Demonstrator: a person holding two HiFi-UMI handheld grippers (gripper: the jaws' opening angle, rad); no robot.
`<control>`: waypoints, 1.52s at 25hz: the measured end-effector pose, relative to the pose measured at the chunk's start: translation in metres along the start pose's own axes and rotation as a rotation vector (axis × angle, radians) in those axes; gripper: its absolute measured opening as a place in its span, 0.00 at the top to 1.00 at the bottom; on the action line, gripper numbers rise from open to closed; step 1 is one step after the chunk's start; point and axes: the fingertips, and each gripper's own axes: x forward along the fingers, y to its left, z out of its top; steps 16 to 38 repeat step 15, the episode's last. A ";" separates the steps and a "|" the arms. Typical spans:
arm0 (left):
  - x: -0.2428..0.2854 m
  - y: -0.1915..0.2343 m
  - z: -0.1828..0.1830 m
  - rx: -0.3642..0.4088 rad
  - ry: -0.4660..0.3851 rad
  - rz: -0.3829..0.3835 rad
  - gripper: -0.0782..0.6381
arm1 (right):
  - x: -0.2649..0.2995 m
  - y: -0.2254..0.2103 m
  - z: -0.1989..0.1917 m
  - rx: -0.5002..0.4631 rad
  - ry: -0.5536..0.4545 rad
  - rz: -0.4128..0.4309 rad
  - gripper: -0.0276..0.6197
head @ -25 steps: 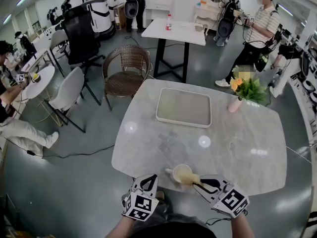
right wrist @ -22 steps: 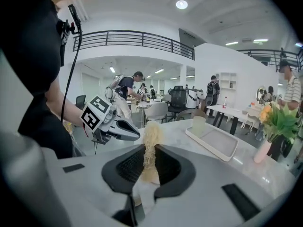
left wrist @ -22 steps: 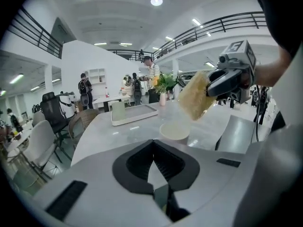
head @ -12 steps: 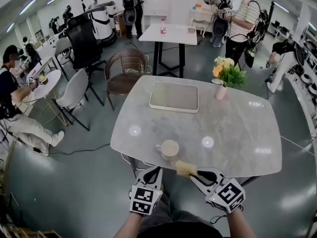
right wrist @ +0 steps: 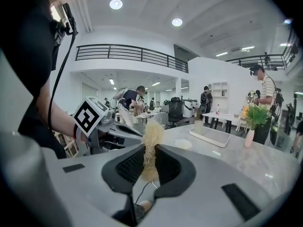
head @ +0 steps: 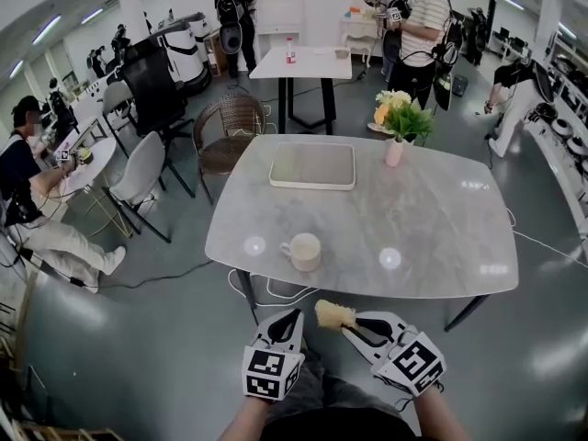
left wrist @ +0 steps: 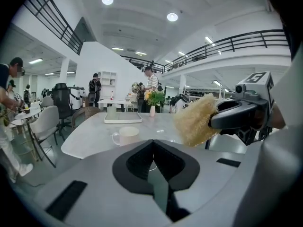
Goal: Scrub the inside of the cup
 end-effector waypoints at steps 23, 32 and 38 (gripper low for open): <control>0.002 0.008 -0.014 -0.024 -0.008 -0.017 0.87 | 0.023 0.019 -0.010 -0.021 0.011 -0.003 0.86; 0.002 0.008 -0.014 -0.024 -0.008 -0.017 0.87 | 0.023 0.019 -0.010 -0.021 0.011 -0.003 0.86; 0.002 0.008 -0.014 -0.024 -0.008 -0.017 0.87 | 0.023 0.019 -0.010 -0.021 0.011 -0.003 0.86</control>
